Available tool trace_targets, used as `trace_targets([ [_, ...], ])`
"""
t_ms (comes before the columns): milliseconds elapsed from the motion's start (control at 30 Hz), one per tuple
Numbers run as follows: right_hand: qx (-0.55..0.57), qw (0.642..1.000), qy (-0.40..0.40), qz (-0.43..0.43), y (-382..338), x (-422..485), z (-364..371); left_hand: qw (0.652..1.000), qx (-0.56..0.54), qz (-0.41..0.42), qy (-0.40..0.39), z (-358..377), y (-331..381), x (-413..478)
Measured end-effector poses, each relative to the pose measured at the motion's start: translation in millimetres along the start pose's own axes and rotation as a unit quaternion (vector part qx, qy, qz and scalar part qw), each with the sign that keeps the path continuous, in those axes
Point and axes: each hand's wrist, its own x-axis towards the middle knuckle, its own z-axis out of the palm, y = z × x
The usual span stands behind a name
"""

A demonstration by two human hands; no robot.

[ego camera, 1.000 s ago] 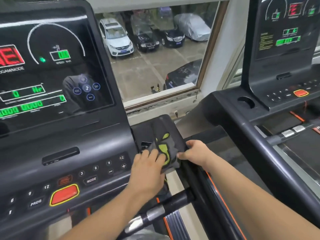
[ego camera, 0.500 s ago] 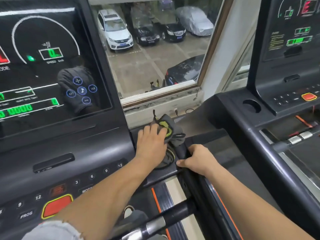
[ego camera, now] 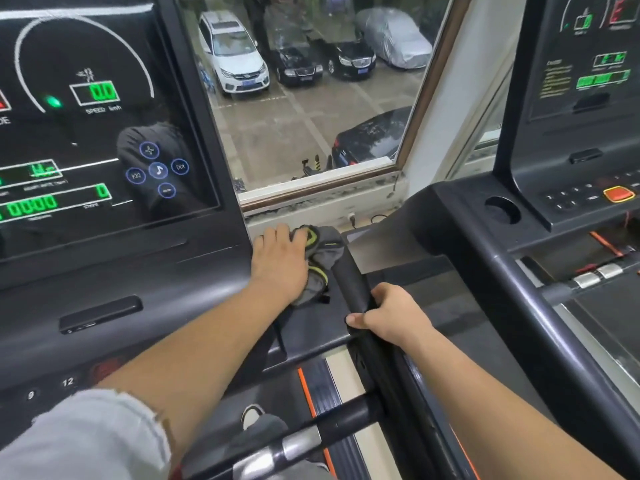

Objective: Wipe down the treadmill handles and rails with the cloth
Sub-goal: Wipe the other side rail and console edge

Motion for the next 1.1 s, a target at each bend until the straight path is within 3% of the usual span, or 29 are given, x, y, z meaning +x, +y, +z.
trace_targets([
  [100, -0.016, 1.000, 0.010, -0.011, 1, -3, 2, 1.000, 0.001, 0.027, 0.010, -2, 11, -48],
  [233, -0.024, 0.999, 0.012, -0.029, 1, -4, 1, 0.990, -0.056, 0.123, 0.042, 4, 15, -123],
  [367, -0.030, 0.999, 0.013, -0.032, 3, -3, 3, 0.976, -0.056, 0.208, 0.024, 8, 5, -130],
  [433, -0.026, 0.999, 0.010, -0.027, 2, -3, 3, 0.982, -0.024, 0.188, 0.022, 7, -3, -100],
  [600, -0.019, 0.999, 0.019, -0.021, 3, -10, 7, 0.999, -0.003, 0.031, -0.011, -4, 8, -60],
  [700, -0.029, 0.999, 0.023, -0.023, 2, -14, 7, 0.999, -0.014, 0.032, -0.012, -7, 20, -90],
  [900, -0.018, 0.999, 0.024, -0.017, 1, -16, 7, 0.985, -0.098, 0.137, -0.027, -18, 36, -175],
  [1000, -0.012, 0.999, 0.022, -0.020, 0, -16, 7, 0.977, -0.175, 0.079, -0.090, -37, 36, -179],
  [1100, -0.029, 0.999, 0.012, -0.038, -5, -10, 6, 0.978, -0.202, 0.039, -0.045, -49, 22, -168],
])
